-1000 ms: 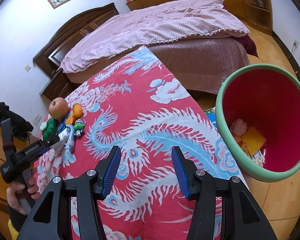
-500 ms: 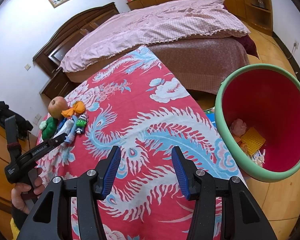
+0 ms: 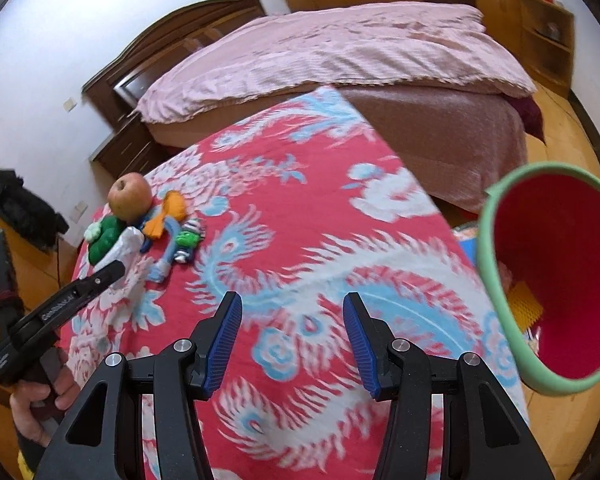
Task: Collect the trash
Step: 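Grasp the clear plastic bag with the left tool while the right tool grasps the green keychain figure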
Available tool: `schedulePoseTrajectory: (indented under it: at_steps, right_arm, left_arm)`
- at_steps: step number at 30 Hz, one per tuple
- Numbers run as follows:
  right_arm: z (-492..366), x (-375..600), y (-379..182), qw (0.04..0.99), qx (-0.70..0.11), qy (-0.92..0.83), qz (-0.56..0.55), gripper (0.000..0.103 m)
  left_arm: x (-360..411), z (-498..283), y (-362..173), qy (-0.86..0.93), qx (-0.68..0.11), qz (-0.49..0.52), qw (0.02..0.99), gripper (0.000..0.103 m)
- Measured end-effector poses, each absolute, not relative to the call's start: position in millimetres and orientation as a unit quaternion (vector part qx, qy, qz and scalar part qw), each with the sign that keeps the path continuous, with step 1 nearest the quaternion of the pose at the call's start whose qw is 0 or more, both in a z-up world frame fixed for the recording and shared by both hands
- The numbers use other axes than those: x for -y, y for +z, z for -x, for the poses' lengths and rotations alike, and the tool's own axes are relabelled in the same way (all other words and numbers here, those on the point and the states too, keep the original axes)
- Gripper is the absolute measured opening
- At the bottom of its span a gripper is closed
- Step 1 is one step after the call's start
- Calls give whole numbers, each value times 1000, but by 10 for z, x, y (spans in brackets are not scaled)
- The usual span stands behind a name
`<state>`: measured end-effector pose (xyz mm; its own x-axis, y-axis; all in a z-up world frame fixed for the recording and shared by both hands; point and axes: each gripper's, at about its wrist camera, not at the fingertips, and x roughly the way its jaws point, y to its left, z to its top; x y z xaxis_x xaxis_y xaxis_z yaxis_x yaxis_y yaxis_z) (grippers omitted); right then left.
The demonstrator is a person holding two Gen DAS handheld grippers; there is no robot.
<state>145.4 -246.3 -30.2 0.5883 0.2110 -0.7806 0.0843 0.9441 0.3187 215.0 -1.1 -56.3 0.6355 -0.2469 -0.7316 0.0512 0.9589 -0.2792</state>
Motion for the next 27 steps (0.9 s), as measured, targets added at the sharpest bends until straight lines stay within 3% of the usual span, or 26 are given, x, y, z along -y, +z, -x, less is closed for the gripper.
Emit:
schedulePoseTrajectory:
  at_steps: [21,23,27]
  right_arm:
    - [-2372,1529,-604,872,-473,96,-84,53]
    - [-2408,1508,-618,875,-469,91,-76,42]
    - [-2412,1484,-623,879,-461,96,-69,33]
  left_arm:
    - [-285,-2146,-637,-44,-410,144,899,40]
    - [-287,-2149,-646,-45,-410,146,899,40]
    - [-284,-2149,-663,-47,-413,145,898,40]
